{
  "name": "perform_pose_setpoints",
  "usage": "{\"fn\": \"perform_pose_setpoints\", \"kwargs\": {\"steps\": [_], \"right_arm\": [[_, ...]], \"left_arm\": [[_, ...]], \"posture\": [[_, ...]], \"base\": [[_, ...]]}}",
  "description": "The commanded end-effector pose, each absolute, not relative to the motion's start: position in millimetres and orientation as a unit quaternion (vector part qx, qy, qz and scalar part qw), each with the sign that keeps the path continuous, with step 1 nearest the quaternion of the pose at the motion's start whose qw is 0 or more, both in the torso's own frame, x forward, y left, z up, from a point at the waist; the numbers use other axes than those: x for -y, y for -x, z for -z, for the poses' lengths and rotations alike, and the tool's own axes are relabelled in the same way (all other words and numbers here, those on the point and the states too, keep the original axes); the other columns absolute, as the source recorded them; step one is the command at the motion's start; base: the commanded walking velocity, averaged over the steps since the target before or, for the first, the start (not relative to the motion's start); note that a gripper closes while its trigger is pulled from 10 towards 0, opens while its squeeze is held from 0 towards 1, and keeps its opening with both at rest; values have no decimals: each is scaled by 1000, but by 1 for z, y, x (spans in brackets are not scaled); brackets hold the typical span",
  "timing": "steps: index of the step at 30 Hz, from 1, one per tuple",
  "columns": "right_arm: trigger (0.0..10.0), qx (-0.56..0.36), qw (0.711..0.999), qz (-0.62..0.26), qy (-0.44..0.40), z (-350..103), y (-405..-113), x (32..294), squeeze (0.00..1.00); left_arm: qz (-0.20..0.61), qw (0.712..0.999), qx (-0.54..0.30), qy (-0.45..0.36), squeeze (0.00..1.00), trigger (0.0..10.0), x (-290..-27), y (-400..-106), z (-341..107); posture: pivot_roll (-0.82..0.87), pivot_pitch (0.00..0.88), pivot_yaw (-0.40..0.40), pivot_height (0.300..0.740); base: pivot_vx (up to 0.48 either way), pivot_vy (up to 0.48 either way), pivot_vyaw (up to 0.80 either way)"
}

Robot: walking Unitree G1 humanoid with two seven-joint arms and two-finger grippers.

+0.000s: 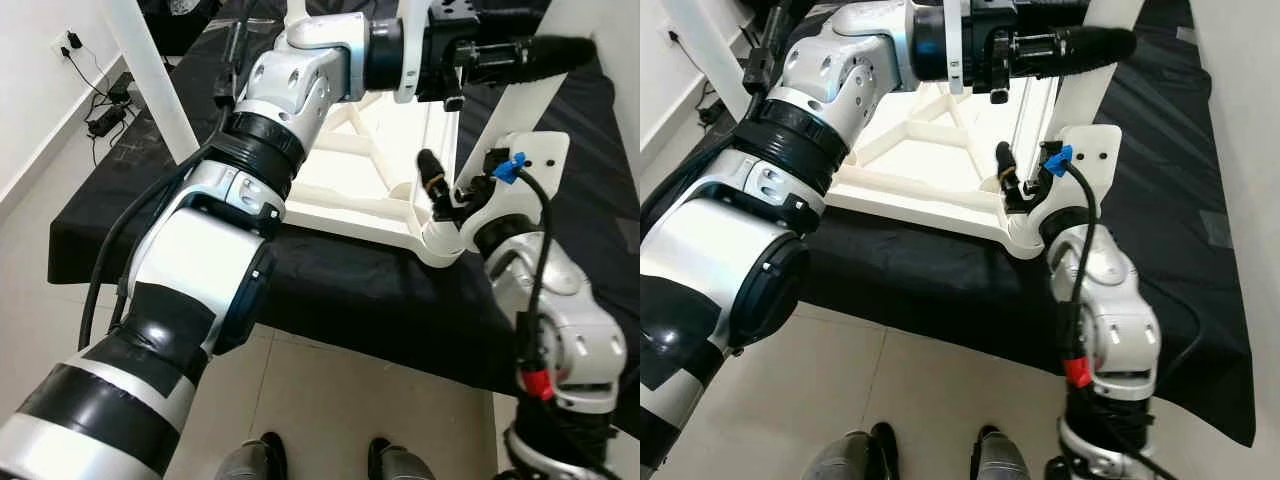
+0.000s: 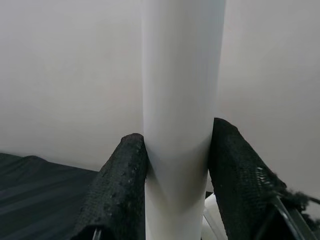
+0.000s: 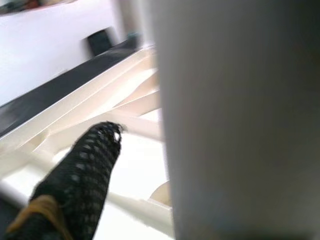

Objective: Building children table

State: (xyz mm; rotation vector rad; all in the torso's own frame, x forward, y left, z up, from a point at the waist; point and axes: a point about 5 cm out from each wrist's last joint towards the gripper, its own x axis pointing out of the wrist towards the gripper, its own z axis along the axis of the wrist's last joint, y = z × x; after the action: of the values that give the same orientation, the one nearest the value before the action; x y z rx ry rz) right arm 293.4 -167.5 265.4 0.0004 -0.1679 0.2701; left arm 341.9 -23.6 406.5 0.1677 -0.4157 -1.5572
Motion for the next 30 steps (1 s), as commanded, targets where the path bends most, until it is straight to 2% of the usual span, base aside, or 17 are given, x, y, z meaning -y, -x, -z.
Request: {"fn": "perform_pose_setpoints", "kwargs": {"steps": [1, 2, 3, 7, 8, 9, 10, 14, 20, 24, 30], "right_arm": [[10000, 94, 969, -229, -8, -270, -292, 152, 1000], [10000, 90, 959, -269, 6, -274, -292, 161, 1000], [10000, 72, 947, -307, 60, -272, -292, 180, 1000], [10000, 59, 933, -343, 85, -269, -290, 189, 1000], [10000, 54, 927, -362, 79, -269, -290, 193, 694], [10000, 54, 927, -362, 79, -269, -290, 193, 694], [10000, 52, 923, -371, 87, -270, -292, 198, 0], [10000, 49, 916, -389, 92, -273, -297, 209, 0], [10000, 43, 888, -455, 46, -276, -301, 234, 0], [10000, 43, 886, -461, 29, -270, -309, 248, 0], [10000, 48, 890, -452, 25, -266, -316, 253, 0]], "left_arm": [[710, 679, 159, -95, 0, 0, 32, -341, -395], [713, 677, 159, -96, 0, 0, 33, -340, -394], [716, 673, 158, -98, 0, 0, 34, -340, -393], [717, 672, 158, -99, 0, 0, 34, -340, -392], [718, 671, 158, -100, 0, 0, 34, -339, -392], [718, 671, 158, -100, 0, 0, 34, -339, -392], [719, 669, 158, -100, 0, 0, 34, -339, -392], [723, 665, 158, -102, 0, 0, 35, -338, -392], [728, 658, 158, -105, 0, 0, 37, -336, -392], [731, 655, 158, -106, 0, 0, 38, -335, -392], [733, 653, 158, -107, 0, 0, 39, -335, -393]], "posture": [[-112, 235, 49, 740], [-114, 235, 45, 740], [-112, 236, 43, 740], [-108, 234, 43, 740], [-108, 236, 43, 740], [-108, 236, 43, 740], [-103, 236, 46, 740], [-100, 234, 45, 740], [-95, 236, 46, 740], [-89, 239, 49, 740], [-79, 243, 50, 740]], "base": [[0, 0, 0], [0, 0, 0], [0, 0, 0], [0, 0, 0], [0, 0, 0], [0, 0, 0], [0, 0, 0], [0, 0, 0], [0, 0, 0], [0, 0, 0], [0, 0, 0]]}}
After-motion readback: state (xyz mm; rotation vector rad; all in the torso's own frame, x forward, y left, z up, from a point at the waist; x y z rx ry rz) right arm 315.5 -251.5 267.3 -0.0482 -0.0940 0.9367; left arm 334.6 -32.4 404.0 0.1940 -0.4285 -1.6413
